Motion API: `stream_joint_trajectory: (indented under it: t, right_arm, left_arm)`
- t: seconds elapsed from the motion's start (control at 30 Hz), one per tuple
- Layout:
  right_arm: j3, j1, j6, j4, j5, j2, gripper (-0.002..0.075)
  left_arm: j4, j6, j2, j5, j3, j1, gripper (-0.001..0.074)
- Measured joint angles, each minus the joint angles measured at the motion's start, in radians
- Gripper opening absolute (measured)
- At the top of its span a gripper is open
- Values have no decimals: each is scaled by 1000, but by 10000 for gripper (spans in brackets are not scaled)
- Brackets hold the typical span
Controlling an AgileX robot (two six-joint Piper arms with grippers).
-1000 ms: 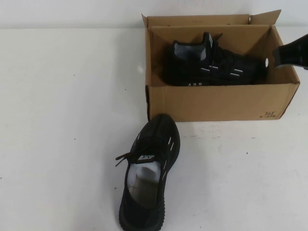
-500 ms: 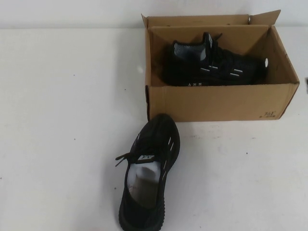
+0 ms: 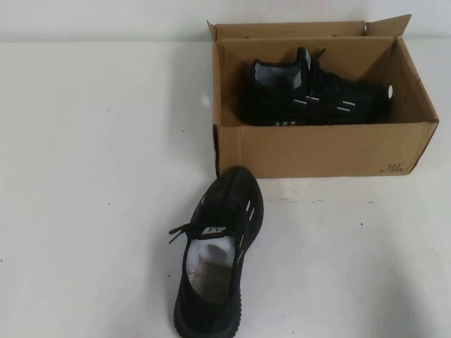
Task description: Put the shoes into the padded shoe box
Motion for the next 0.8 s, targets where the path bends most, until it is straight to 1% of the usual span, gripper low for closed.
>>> stream_joint_trajectory:
  t: [0.13,0.27,0.73,0.8]
  right_arm:
    - [80,-22,8,-4,-13,-172,-8]
    - [85,-23,23,-4,-11,-283,-8]
    - [87,-6,30,-6,7,-301,-8]
    - [87,-6,-2,63,12,-301,-8]
  left_arm:
    - [0,0,0,0,0,0,-4]
    - [0,0,0,0,0,0,-4]
    - [0,0,0,0,0,0,-4]
    - [0,0,0,0,0,0,-4]
